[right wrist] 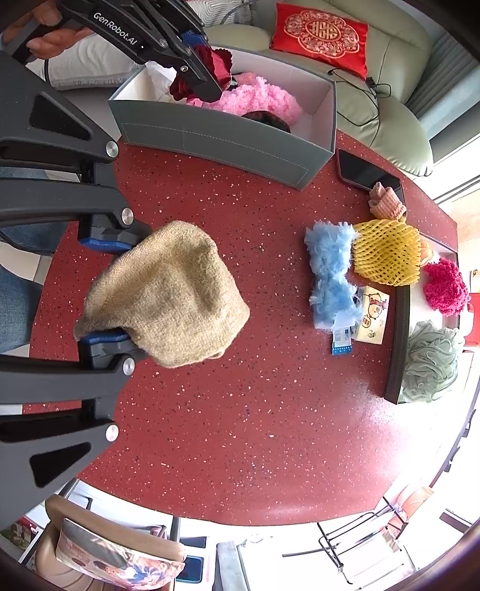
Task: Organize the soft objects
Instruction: 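Carry the red rose with the left gripper while the right carries the beige hat over the box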
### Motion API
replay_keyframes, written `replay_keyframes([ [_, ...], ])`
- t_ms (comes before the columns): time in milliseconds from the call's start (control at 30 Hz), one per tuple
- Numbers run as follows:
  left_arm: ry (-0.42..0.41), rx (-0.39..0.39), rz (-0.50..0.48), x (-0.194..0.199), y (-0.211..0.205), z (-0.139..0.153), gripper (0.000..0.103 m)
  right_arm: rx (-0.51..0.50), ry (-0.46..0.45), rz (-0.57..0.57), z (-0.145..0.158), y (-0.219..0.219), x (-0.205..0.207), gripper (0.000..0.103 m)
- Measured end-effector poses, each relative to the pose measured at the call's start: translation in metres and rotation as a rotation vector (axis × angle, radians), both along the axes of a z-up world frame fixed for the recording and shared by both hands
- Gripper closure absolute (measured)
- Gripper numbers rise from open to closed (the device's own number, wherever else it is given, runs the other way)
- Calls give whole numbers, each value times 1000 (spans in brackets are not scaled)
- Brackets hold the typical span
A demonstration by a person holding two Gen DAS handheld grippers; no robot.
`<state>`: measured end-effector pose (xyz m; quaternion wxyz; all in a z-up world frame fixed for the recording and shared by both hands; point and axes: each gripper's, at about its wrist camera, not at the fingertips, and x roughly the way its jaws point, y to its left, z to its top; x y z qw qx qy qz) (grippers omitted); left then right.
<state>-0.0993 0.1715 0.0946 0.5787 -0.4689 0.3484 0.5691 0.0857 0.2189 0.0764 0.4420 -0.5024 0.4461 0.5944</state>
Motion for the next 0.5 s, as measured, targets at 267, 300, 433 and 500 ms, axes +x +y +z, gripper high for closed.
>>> replay_keyframes([
  [267,5,29,36,-11,2,6,70,11,-8,11,6,6,-9,68],
  [300,8,33,43,-13,3,6,70,13,-9,17,6,7,-12,68],
  [433,6,44,72,-23,3,9,70,19,-13,40,10,10,-21,68],
  [500,10,51,87,-28,3,11,70,23,-14,56,11,11,-28,68],
])
